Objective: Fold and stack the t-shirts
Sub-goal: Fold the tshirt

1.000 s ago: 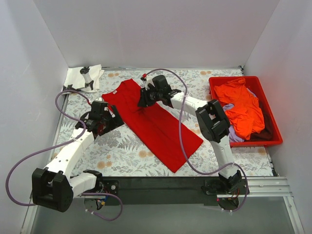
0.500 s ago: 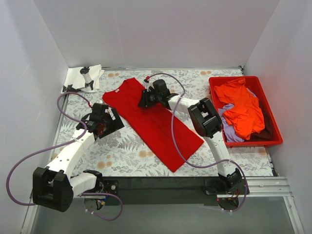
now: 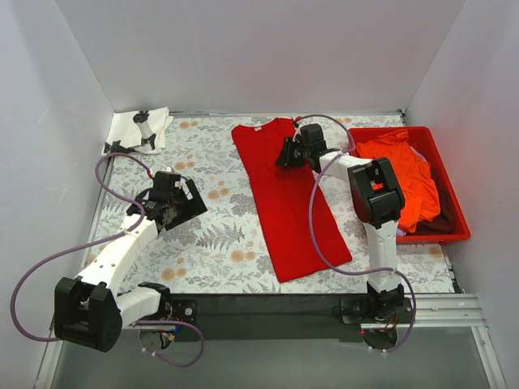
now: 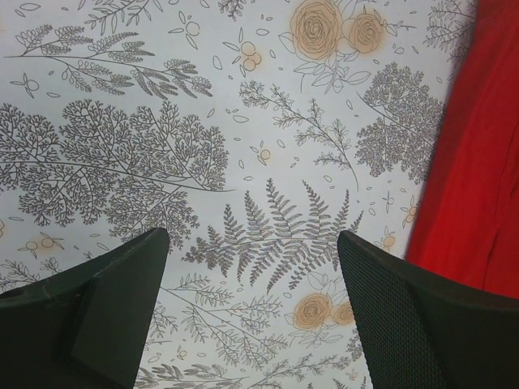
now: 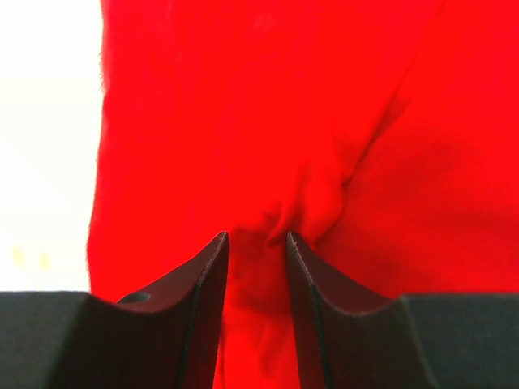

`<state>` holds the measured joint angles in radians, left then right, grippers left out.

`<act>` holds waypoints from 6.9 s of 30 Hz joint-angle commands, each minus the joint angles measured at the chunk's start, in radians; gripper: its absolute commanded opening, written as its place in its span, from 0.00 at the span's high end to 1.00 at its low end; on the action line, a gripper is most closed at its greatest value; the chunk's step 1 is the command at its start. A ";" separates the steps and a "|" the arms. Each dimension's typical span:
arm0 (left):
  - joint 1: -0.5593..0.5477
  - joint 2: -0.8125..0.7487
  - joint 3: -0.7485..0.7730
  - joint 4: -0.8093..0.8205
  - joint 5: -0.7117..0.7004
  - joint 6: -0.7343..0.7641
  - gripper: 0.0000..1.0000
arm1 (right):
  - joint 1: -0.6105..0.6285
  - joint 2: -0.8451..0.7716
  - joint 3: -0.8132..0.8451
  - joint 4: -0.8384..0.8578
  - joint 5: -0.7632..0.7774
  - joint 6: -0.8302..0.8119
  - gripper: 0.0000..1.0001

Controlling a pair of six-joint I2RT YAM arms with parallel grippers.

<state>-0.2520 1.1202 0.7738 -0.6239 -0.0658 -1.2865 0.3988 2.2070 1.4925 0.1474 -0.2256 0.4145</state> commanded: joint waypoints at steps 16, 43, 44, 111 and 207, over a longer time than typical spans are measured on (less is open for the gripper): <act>-0.046 -0.080 -0.088 0.061 0.190 -0.054 0.14 | 0.202 -0.737 -0.580 -0.473 -0.031 -0.187 0.65; -0.227 -0.209 -0.171 -0.069 0.049 -0.227 0.14 | 0.698 -0.369 -0.354 -0.545 0.049 0.023 0.68; -0.227 -0.212 -0.172 -0.071 0.057 -0.231 0.14 | 0.698 -0.375 -0.333 -0.552 0.057 0.026 0.68; -0.771 0.351 -0.053 -0.079 -0.008 -0.530 0.67 | 0.414 -1.149 -1.118 -0.660 0.175 0.225 0.90; -0.529 0.557 0.139 0.151 -0.151 -0.218 0.77 | 0.216 -0.426 -0.423 -0.157 0.270 -0.223 0.83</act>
<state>-0.7746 1.6970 0.9707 -0.4004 -0.2226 -1.5002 0.6216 1.7584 0.9974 -0.0692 -0.0269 0.2348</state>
